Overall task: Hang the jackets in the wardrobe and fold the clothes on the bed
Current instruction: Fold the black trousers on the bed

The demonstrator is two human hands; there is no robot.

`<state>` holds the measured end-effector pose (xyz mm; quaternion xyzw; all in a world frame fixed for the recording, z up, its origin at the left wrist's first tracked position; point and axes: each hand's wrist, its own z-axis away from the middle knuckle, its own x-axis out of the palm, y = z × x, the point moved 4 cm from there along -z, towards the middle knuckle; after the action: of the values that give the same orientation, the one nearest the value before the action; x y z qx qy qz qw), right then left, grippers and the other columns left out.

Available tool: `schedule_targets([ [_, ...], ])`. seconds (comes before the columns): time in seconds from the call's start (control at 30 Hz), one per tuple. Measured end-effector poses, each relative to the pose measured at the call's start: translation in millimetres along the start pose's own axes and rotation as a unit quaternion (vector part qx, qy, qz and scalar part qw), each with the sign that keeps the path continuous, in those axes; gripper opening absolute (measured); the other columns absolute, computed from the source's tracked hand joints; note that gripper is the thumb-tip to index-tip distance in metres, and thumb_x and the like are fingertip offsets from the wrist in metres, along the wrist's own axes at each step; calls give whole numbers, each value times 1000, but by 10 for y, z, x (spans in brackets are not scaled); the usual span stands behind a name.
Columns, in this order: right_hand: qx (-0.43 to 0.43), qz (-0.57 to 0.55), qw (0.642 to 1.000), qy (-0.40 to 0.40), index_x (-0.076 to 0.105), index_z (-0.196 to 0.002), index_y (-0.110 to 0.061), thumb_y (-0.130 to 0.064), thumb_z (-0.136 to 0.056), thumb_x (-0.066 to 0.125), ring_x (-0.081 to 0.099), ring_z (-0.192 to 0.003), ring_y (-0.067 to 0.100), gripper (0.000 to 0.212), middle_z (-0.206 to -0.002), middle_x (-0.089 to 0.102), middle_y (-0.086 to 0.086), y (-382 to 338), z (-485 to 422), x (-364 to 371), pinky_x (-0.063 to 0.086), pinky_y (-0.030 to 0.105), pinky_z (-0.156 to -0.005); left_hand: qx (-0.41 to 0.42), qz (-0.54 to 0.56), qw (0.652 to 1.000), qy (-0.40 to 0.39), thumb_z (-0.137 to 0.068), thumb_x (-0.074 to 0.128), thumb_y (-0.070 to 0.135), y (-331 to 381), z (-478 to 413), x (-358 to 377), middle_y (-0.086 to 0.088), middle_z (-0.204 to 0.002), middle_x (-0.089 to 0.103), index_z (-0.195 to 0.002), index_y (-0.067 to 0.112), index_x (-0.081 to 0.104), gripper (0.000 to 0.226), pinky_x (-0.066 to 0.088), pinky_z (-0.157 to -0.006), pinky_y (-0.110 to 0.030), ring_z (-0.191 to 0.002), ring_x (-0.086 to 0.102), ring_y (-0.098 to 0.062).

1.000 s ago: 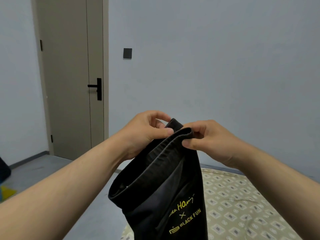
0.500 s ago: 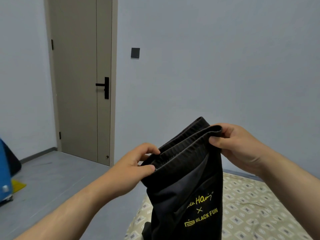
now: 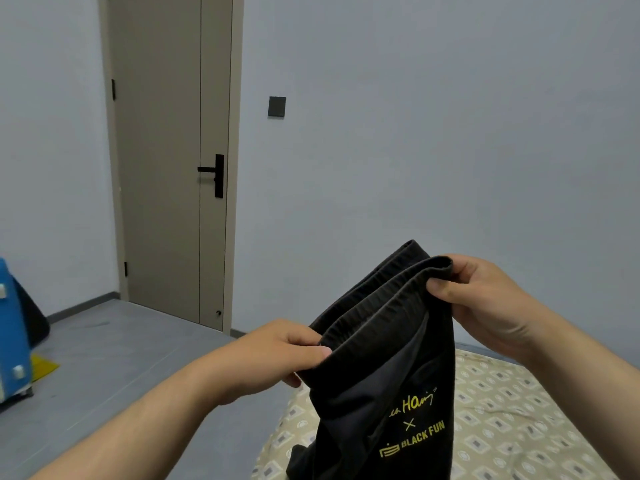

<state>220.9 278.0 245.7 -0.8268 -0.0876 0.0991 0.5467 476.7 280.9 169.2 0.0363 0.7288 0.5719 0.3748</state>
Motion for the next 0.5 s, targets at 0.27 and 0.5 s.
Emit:
schedule_targets([
  [0.27, 12, 47, 998, 30, 78, -96, -10, -13, -75, 68, 71, -92, 24, 23, -97, 74, 14, 41, 34, -129, 57, 26, -76, 118, -36, 986, 114, -78, 53, 49, 143, 105, -54, 2, -66, 48, -57, 9, 50, 45, 42, -62, -36, -63, 49, -14],
  [0.5, 43, 51, 995, 70, 77, -97, -10, -14, -74, 69, 72, -95, 27, 25, -103, 74, 18, 277, 105, -184, 58, 27, -75, 336, -306, 853, 258, -83, 66, 40, 336, 280, 61, 7, -68, 57, -59, 26, 37, 40, 45, -47, -28, -56, 52, -7],
])
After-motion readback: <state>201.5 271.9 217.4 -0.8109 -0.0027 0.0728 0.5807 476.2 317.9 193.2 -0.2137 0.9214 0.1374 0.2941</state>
